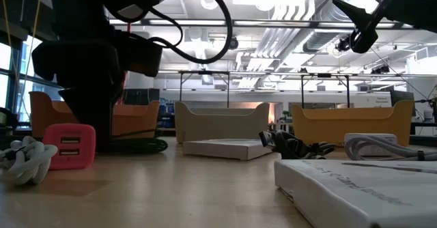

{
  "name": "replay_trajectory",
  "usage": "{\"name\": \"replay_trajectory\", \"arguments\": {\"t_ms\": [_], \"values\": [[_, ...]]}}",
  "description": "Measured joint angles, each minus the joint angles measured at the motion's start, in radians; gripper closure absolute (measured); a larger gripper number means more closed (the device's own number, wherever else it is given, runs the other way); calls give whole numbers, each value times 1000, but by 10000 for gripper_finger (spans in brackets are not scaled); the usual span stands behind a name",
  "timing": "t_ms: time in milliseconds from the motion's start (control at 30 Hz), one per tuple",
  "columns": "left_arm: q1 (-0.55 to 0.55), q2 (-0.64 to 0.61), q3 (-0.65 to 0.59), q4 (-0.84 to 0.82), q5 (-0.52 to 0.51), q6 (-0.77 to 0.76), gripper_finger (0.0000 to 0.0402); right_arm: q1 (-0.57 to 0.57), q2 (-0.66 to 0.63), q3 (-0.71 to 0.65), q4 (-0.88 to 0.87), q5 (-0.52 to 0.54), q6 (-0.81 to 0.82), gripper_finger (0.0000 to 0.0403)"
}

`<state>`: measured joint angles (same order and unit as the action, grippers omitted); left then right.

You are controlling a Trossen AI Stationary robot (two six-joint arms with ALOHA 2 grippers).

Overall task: Pick and place items into bin
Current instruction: Put the green charger cable into the dark brown bin

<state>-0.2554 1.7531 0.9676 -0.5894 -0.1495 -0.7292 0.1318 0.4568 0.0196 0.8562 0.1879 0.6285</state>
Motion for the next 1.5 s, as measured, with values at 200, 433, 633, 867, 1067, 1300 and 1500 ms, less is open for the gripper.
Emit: {"name": "replay_trajectory", "arguments": {"t_ms": [200, 433, 633, 867, 1067, 1300, 1500], "values": [[0, 0, 0, 51, 3, 0, 389, 0, 0, 0, 0, 0, 0, 144], [0, 0, 0, 116, 12, 0, 374, 0, 0, 0, 0, 0, 0, 144], [0, -1, 0, 167, 16, 0, 388, 0, 0, 0, 0, 0, 0, 144], [0, -12, 1, 166, 16, -2, 397, 0, 0, 0, 1, 4, 3, 144], [0, -55, 101, 21, -28, 53, 399, 0, 0, 0, 1, 8, 3, 144], [0, -75, 336, -428, -149, 140, 397, 0, 0, -1, 3, 14, 2, 144], [1, -76, 471, -756, -284, 150, 397, 0, 0, 0, 2, 16, 3, 144]]}}
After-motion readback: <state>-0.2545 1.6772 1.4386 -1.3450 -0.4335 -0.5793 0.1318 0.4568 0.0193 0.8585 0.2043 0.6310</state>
